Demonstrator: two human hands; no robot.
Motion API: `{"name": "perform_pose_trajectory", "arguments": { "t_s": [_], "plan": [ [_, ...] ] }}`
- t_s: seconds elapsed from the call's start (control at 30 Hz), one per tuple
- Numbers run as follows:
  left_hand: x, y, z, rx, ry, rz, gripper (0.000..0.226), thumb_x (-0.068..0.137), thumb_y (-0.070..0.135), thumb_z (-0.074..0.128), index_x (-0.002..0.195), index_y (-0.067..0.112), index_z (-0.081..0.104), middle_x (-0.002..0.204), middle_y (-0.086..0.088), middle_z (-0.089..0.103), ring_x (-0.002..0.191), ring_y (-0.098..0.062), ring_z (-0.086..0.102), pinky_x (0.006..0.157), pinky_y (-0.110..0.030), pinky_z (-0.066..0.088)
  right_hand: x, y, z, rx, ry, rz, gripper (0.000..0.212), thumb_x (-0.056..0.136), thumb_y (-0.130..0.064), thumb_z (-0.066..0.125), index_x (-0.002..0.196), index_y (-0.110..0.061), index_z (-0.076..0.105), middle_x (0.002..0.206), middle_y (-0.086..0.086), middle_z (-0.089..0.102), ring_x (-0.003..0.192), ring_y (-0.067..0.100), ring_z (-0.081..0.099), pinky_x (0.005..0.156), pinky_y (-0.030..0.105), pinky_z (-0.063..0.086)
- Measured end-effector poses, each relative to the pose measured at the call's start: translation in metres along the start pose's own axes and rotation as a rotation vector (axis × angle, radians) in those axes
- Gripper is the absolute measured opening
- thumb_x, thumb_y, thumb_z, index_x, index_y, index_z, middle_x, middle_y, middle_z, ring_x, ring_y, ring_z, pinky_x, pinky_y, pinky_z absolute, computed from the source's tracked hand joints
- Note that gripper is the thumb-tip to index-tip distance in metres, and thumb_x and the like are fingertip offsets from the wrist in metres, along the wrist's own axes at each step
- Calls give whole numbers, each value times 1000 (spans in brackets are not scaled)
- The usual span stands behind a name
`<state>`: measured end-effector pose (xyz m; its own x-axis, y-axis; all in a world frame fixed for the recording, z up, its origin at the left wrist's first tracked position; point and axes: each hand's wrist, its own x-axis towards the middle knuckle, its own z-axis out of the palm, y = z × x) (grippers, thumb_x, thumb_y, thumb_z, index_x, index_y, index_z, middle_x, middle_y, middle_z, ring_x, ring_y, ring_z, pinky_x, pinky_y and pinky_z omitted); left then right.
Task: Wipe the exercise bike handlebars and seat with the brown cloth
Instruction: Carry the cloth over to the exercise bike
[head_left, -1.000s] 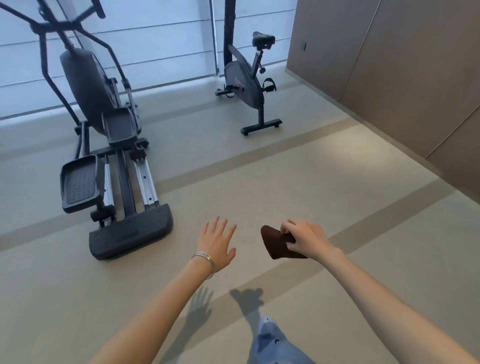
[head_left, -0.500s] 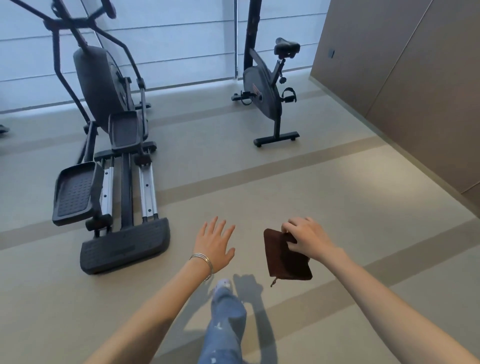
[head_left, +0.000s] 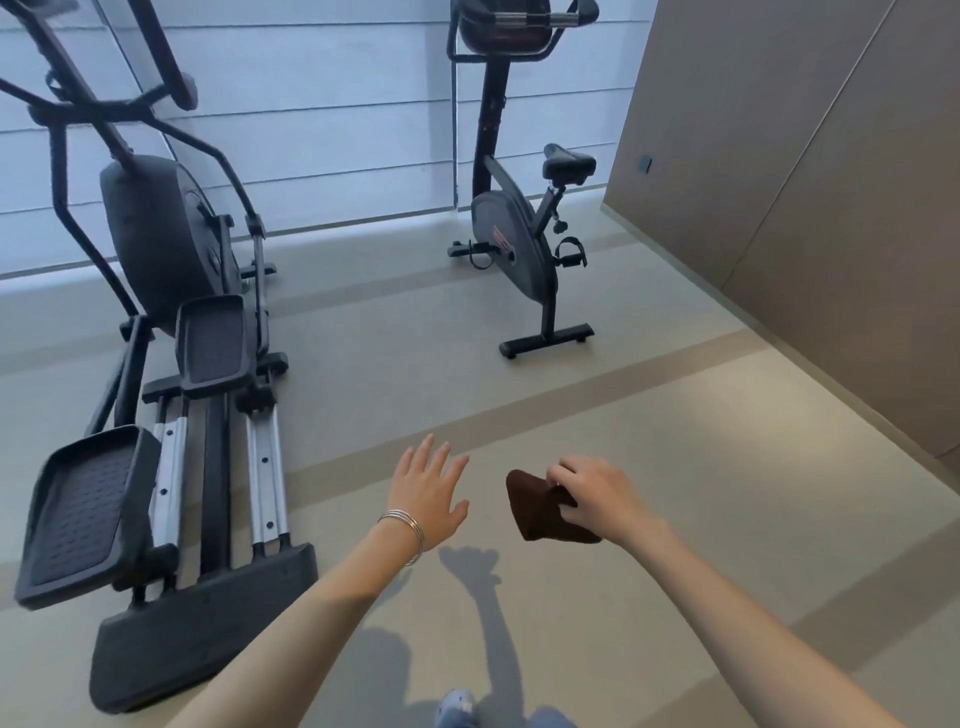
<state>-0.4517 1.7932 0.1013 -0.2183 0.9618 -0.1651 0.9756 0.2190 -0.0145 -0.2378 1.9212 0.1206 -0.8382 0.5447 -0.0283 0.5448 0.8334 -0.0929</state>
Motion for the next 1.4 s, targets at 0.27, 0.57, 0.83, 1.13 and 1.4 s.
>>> {"name": "perform_pose_trajectory", "arguments": {
  "t_s": [0.27,0.57,0.83,1.13,1.4],
  "plan": [
    [80,-41,2,-18,-46,-25,65,92,50,36,148,25,13,158,-5,14,146,-28,0,119,-43,4,94,37,4,43,-91,6,23,78,-18,56,102,-18,55,99,2,58,92,23,54,63,29,35],
    [234,-69,-36,-31,-18,-72,64,91,48,38,147,26,15,158,-5,13,146,-27,-1,119,-43,3,237,136,-16,118,-67,12,20,79,-15,58,99,-15,55,99,3,57,93,22,54,66,29,42],
    [366,-59,-76,-36,53,-60,65,92,49,38,147,25,15,157,-6,16,146,-29,5,118,-44,8,340,216,-49,192,-9,87,21,78,-10,58,98,-11,57,101,7,57,96,25,52,76,39,49],
    [462,-86,-81,-51,-7,-58,64,92,48,39,147,27,14,158,-6,13,146,-28,5,119,-45,8,410,273,-41,211,-103,113,19,78,-14,61,95,-14,55,97,4,57,91,22,53,74,34,48],
    [585,-139,-106,-46,19,6,64,93,48,38,147,25,13,158,-7,12,146,-29,4,119,-47,7,529,308,-52,188,-57,127,18,78,-13,62,95,-15,55,97,3,58,92,19,51,66,25,34]
  ]
}}
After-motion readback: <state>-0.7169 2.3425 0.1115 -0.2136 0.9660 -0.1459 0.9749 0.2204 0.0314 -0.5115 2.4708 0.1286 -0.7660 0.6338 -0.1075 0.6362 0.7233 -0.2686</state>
